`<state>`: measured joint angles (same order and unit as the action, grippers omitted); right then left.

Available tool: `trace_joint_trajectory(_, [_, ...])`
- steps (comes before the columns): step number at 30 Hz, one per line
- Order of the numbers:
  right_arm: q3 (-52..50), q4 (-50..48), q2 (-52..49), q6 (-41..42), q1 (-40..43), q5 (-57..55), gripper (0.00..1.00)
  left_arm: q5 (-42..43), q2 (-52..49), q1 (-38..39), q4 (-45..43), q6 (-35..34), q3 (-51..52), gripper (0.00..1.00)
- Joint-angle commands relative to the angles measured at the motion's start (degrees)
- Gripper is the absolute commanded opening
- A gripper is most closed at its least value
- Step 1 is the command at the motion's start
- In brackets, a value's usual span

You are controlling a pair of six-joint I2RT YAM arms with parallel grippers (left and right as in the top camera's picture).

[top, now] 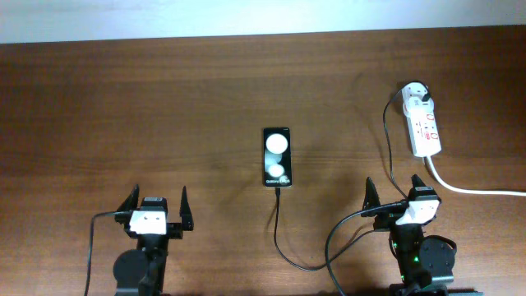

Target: Plug charger to phone and switch on socket

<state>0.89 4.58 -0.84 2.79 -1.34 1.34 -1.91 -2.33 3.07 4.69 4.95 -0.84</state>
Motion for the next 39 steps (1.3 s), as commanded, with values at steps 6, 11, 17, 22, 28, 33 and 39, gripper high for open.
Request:
trace_joint_trajectory(6, [-0.6,-0.1,0.7,-0.2,-0.5,-0.7,0.99,0.8,2.1,-1.2,0.0,0.8,0.3,0.99])
trace_joint_trajectory(11, [-0.6,-0.1,0.7,-0.2,-0.5,-0.7,0.99,0.8,2.1,-2.1,0.0,0.8,0.3,0.99])
trace_joint_trajectory(17, [-0.6,-0.1,0.7,-0.2,-0.5,-0.7,0.99,0.9,2.0,-2.1,0.0,0.8,0.3,0.99])
trace_joint_trajectory(22, [-0.6,-0.1,0.7,-0.2,-0.5,-0.7,0.99,0.9,2.0,-2.1,0.0,0.8,0.3,0.99])
trace_joint_trajectory(28, [-0.6,-0.1,0.6,-0.2,-0.5,-0.7,0.99,0.9,2.0,-2.1,0.0,0.8,0.3,0.99])
trace_joint_trajectory(33, [-0.6,-0.1,0.7,-0.2,-0.5,-0.7,0.99,0.9,2.0,-2.1,0.0,0.8,0.3,0.99])
trace_joint_trajectory(39, [-0.6,-0.1,0.6,-0.2,-0.5,-0.7,0.99,0.9,2.0,-2.1,0.0,0.8,0.3,0.99])
